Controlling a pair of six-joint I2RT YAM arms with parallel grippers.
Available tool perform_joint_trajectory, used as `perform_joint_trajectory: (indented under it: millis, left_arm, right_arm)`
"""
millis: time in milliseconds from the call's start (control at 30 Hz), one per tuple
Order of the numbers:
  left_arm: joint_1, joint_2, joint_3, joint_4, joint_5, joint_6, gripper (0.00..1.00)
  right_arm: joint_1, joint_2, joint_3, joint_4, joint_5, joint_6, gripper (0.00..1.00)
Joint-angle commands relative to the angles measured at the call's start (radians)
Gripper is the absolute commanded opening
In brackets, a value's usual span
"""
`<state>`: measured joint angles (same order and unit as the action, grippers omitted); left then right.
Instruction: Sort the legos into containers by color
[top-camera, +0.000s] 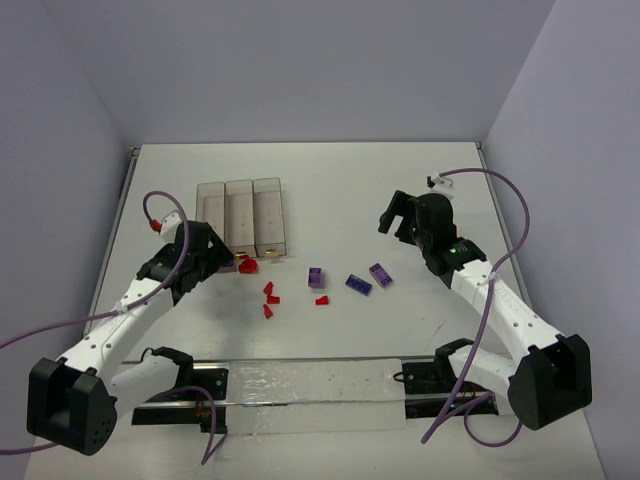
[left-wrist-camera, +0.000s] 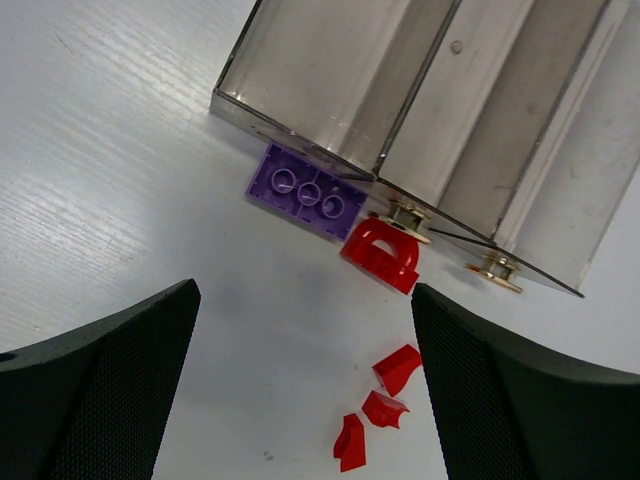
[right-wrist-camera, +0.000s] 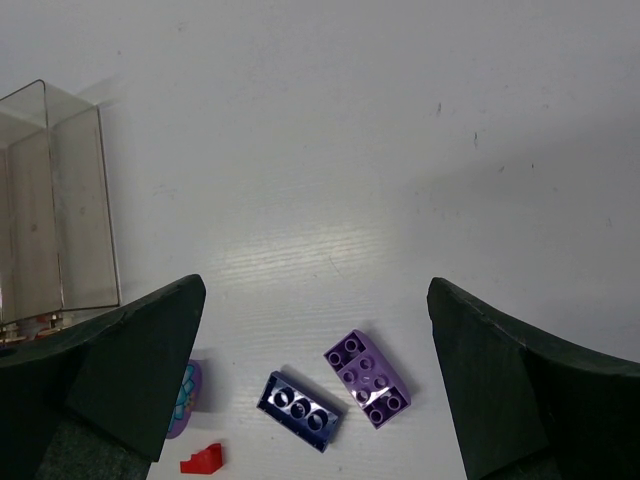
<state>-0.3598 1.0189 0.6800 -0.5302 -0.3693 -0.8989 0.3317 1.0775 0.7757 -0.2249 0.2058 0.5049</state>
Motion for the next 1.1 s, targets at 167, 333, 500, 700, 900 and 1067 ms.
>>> perform_joint_trajectory:
  millis: [167, 333, 500, 700, 900, 1067]
  left_arm:
    - [-0.007, 0.102, 0.047, 0.127, -0.022, 0.035, 0.94]
    - [-0.007, 0.151, 0.065, 0.212, 0.017, 0.063, 0.94]
    - [-0.007, 0.208, 0.085, 0.247, 0.026, 0.082, 0.94]
    - [-0.007, 0.271, 0.121, 0.289, 0.036, 0.114, 0.94]
    - [-0.007, 0.338, 0.16, 0.319, 0.046, 0.145, 0.94]
    - [-0.007, 0.388, 0.186, 0.345, 0.068, 0.161, 0.95]
  right_arm:
    - [0.01, -0.01, -0.008, 0.028, 0.019, 0.007, 1.0]
    - [0.01, -0.013, -0.004, 0.028, 0.02, 0.0, 1.0]
    - [0.01, -0.016, -0.006, 0.021, 0.024, -0.001, 1.0]
    - [0.01, -0.017, -0.009, 0.02, 0.024, -0.004, 1.0]
    - [0.01, -0.021, -0.004, 0.012, 0.031, -0.01, 1.0]
    - [0.01, -0.026, -0.007, 0.006, 0.034, -0.009, 1.0]
